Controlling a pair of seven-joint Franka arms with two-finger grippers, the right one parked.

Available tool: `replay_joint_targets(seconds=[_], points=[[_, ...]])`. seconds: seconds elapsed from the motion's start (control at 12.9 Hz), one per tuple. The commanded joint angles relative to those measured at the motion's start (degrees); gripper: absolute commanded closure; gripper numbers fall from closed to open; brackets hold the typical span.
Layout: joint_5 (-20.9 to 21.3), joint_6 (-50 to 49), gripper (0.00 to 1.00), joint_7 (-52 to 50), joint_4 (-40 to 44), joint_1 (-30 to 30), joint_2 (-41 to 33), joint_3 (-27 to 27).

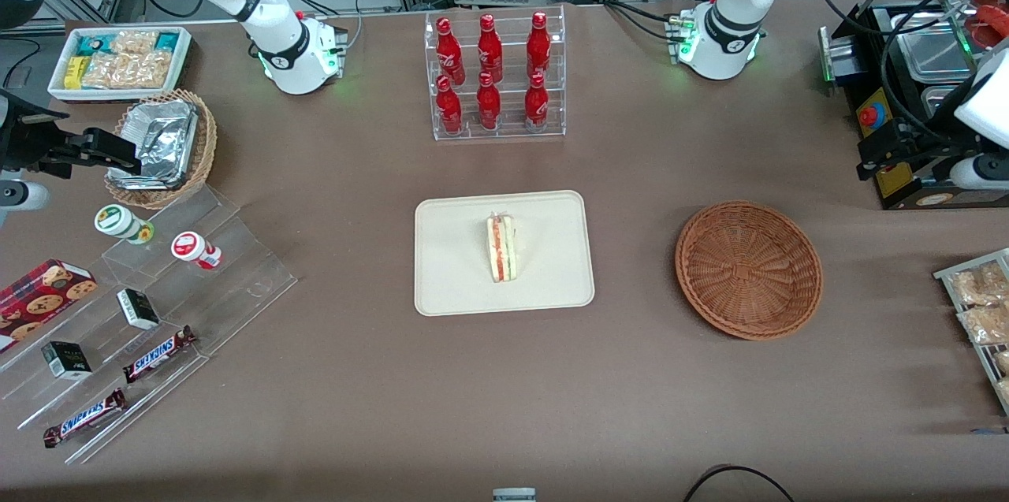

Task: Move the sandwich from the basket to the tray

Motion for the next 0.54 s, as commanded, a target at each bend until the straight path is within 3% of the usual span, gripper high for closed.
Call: replay_joint_targets(seconds=[0.0,0.46], points=[[0.7,-0.4,0.00,-0.3,-4.0,1.2,-4.6,-1.0],[0.0,-1.3,0.00,-0.9,-1.3,1.2,-3.0,-0.9]])
